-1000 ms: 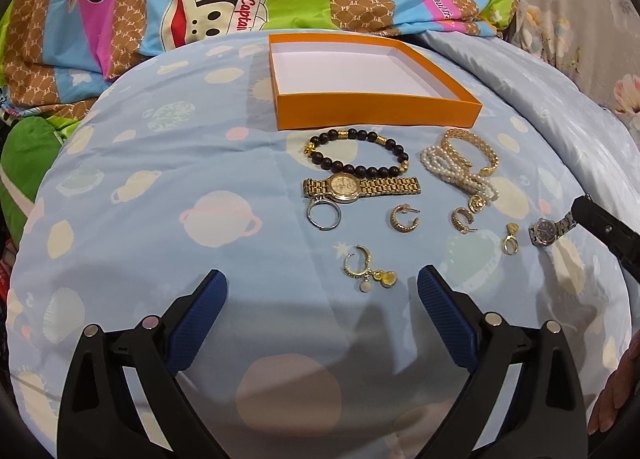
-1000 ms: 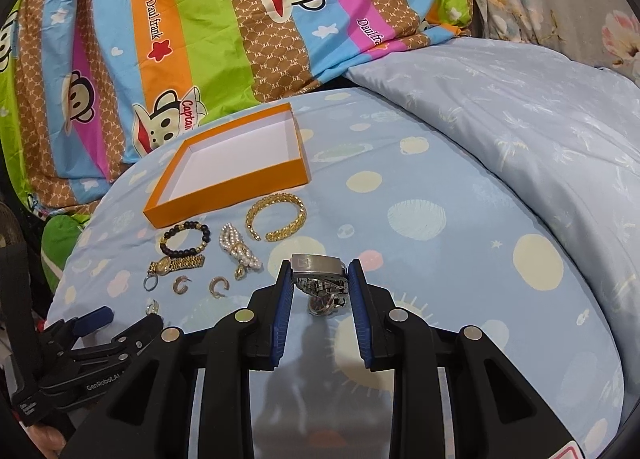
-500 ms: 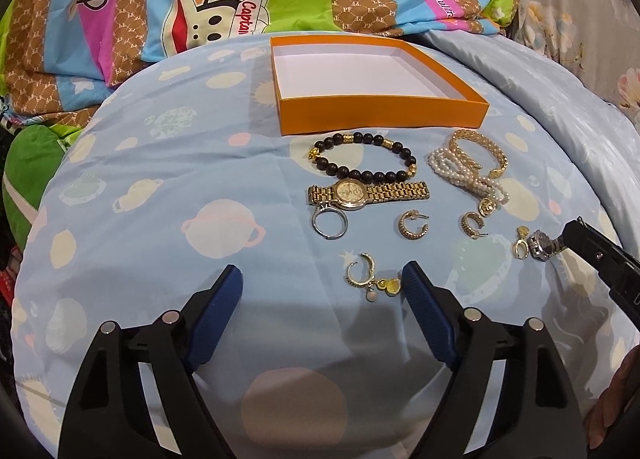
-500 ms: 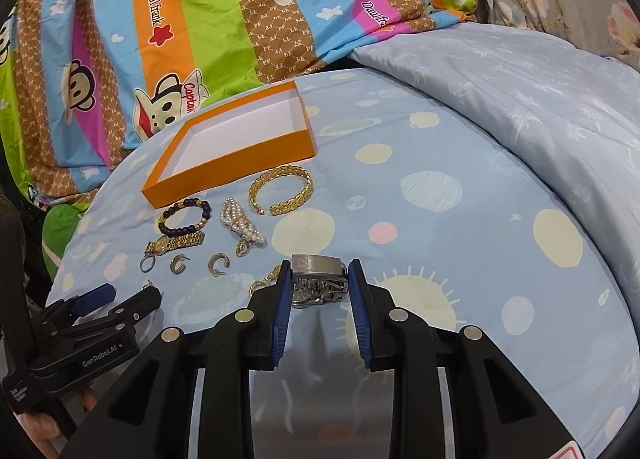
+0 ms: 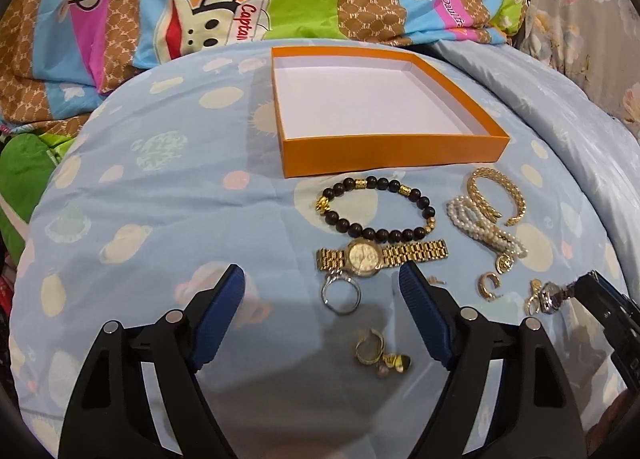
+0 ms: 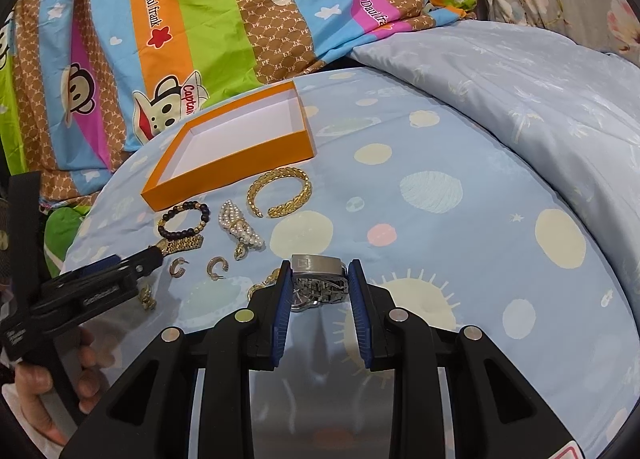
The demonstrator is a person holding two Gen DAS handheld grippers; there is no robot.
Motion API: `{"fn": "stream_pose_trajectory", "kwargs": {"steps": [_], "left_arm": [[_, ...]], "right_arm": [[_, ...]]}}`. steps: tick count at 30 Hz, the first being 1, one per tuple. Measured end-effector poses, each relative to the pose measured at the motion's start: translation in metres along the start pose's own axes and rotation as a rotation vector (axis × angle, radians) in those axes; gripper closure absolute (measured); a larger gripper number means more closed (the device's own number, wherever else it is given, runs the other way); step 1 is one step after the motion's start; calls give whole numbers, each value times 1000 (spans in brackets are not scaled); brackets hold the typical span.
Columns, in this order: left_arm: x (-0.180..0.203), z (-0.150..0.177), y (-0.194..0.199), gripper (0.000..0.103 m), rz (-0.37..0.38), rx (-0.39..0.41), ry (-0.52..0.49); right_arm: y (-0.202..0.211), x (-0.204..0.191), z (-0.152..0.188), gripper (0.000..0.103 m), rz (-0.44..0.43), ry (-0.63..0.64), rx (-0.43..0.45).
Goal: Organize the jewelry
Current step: 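Lift the silver watch with the right gripper while the left tool approaches the pearl necklace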
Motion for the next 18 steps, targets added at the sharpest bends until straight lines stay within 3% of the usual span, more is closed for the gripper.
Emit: {"fn": "stream_pose_trajectory", "kwargs": {"steps": [8, 12, 18], "left_arm": [[6, -20, -10, 26, 7, 7, -8], [14, -19, -10, 26, 48, -13, 10], [56, -11, 9, 26, 126, -16, -13]], "right_arm": [[-1, 1, -2, 77, -6, -8, -3], [-1, 1, -3, 76, -4, -7, 0], [2, 9, -5, 76, 5, -20, 5]]}}
Point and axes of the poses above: each gripper's, at about its wrist camera, not at the fingertips, and y roughly against the way its jaws point, x to its right, z to its underside, the point moved 10 cm from there along -y, roughly the way its jaws point, and after that the axes turned 4 degrees about y, right-handed, at the moved point
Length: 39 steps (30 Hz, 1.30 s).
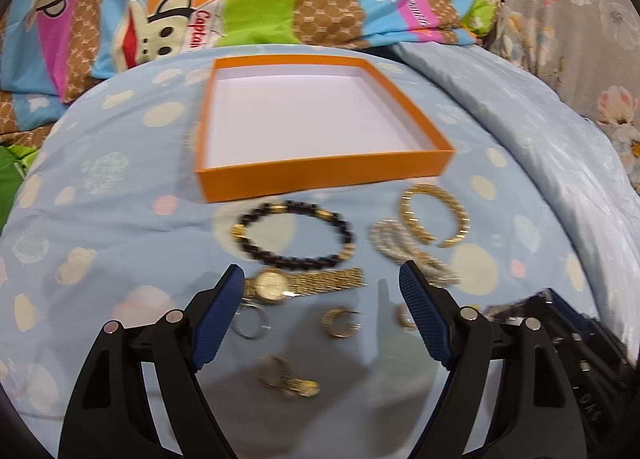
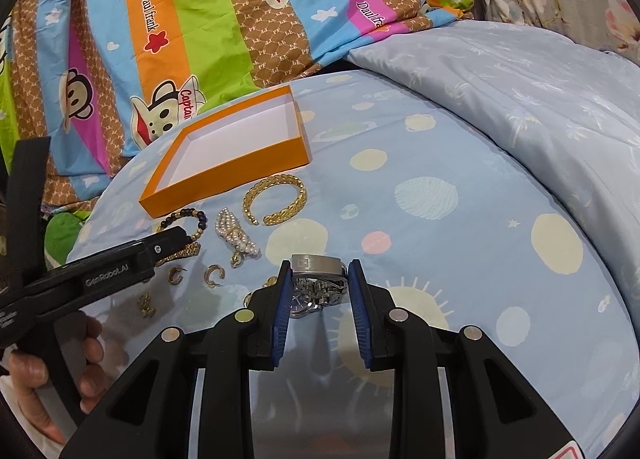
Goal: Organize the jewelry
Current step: 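Lift the silver watch with the right gripper while the left tool approaches the pearl necklace, then grasp the pearl necklace with the left gripper while the right gripper holds the watch, then lower the pearl necklace into the orange box with the left gripper while the right releases the watch there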
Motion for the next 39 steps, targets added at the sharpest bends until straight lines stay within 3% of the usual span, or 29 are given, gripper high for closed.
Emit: {"fn": "stream_pose_trajectory", "kwargs": {"steps": [6, 10, 13, 15, 18, 27, 39], "left_arm": [[42, 3, -15, 26, 1, -39, -5], [47, 2, -30, 32, -81, -38, -5], [48, -1, -32, 48, -126, -27, -20], [48, -1, -32, 70, -144, -22, -29], [47, -1, -31, 88, -144, -20, -42], [26, 5, 2, 89, -40, -7, -20], [-12, -14, 48, 89, 9, 63, 29]], "right_arm": [[8, 13, 0, 76, 20, -17, 6], [12, 23, 2, 76, 29, -28, 4], [13, 26, 2, 76, 29, -32, 4], [13, 27, 1, 76, 25, -34, 4], [12, 25, 0, 76, 20, -32, 5], [19, 17, -8, 76, 4, -22, 25], [11, -12, -29, 77, -73, -7, 24]]}}
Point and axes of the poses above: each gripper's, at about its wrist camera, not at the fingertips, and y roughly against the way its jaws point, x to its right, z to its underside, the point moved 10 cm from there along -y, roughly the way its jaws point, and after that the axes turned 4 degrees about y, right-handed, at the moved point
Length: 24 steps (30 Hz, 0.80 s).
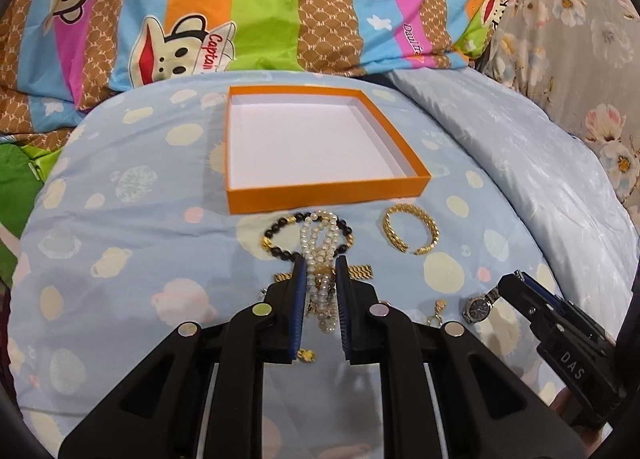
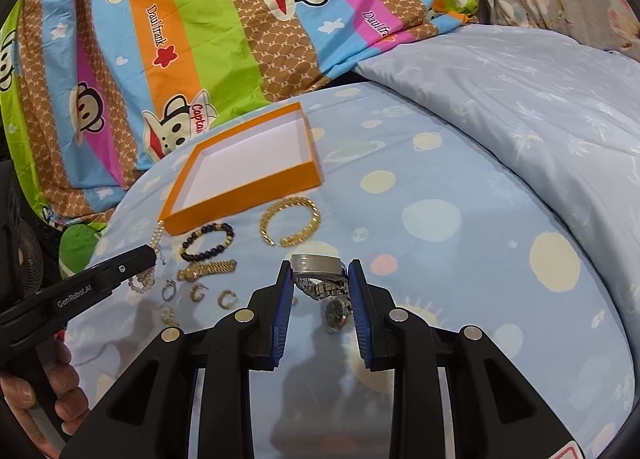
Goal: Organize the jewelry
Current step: 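Lower the pearl necklace into the orange box with the left gripper while the right releases the watch there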
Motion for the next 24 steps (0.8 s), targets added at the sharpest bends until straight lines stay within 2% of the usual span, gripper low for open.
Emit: {"fn": "stream_pose_trajectory", "kwargs": {"steps": [1, 10, 15, 20, 24], "left_arm": [[-2, -4, 1, 89, -2, 6, 1], [-20, -76, -18, 89, -35, 73, -10], [-28, -121, -54, 89, -37, 76, 8], [-35, -144, -91, 89, -49, 64, 20], [-45, -152, -120, 89, -50, 45, 47]], "right_arm": [[-2, -2, -6, 80, -7, 4, 3], [-56, -31, -80, 80, -40, 58, 9], [-98, -49, -123, 80, -40, 92, 4], [-140, -61, -153, 81, -44, 103, 2], [-173, -66, -166, 92, -71, 96, -18]]}}
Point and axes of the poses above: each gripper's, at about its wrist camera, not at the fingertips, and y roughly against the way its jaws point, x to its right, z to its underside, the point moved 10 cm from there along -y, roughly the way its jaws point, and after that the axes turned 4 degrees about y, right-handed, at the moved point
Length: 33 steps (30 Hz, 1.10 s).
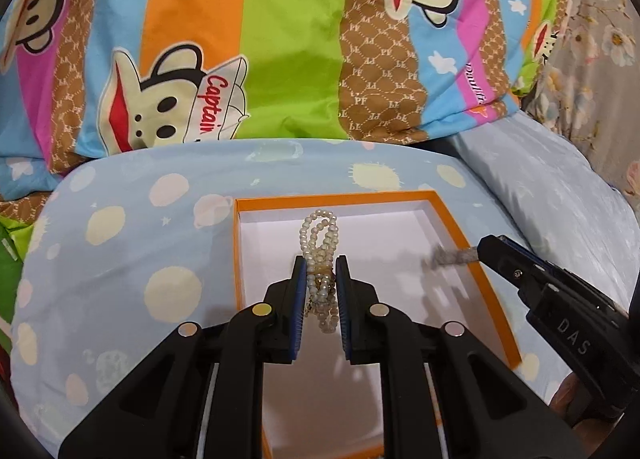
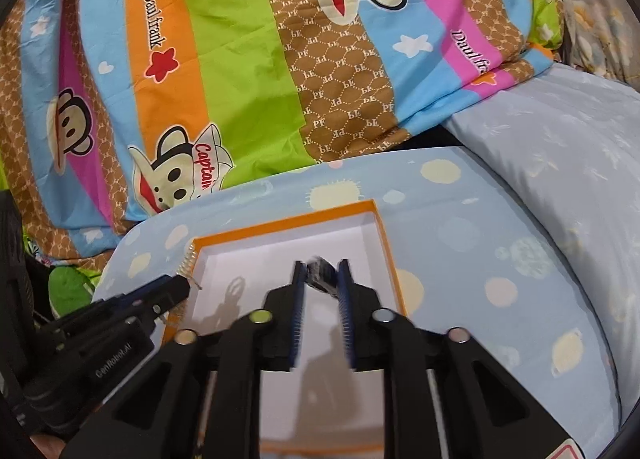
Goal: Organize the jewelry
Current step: 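Lower the pearl necklace into the orange box with the left gripper while the right releases the watch there, then open and withdraw both grippers from the orange box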
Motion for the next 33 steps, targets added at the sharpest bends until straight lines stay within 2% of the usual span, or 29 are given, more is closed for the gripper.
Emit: {"fn": "stream_pose_trajectory", "kwargs": {"steps": [5, 6, 8, 9, 10, 14, 16, 18, 21, 25, 30, 33], "left_arm": [[-6, -3, -25, 85, -20, -3, 14], [-9, -3, -28, 72, -25, -7, 28], [-12, -5, -28, 51, -18, 5, 48], [-13, -7, -24, 44, -22, 24, 54], [-13, -10, -21, 42, -19, 39, 52], [-12, -11, -5, 41, -7, 68, 38], [-15, -7, 8, 41, -2, 78, 39], [-19, 1, 25, 41, -2, 90, 28], [-25, 21, 48, 41, -1, 84, 14], [-27, 55, 75, 41, -7, 76, -8], [-26, 110, 94, 41, -7, 36, -12], [-25, 135, 97, 41, -24, 19, -15]], "right_arm": [[-19, 4, -5, 92, 26, 16, 5], [-17, 5, -6, 89, 30, 16, 14], [-11, 9, -8, 85, 39, 9, 33], [-6, 11, -8, 81, 35, 1, 42], [0, 14, -8, 78, 27, -12, 52], [24, 17, -1, 74, 18, -17, 80], [43, 17, 8, 70, 19, -7, 97], [64, 17, 22, 60, 28, 7, 114], [92, 18, 48, 53, 36, 14, 124], [118, 19, 90, 49, 76, 29, 112], [129, 23, 149, 48, 90, 4, 40], [126, 26, 171, 48, 91, -16, -4]]}}
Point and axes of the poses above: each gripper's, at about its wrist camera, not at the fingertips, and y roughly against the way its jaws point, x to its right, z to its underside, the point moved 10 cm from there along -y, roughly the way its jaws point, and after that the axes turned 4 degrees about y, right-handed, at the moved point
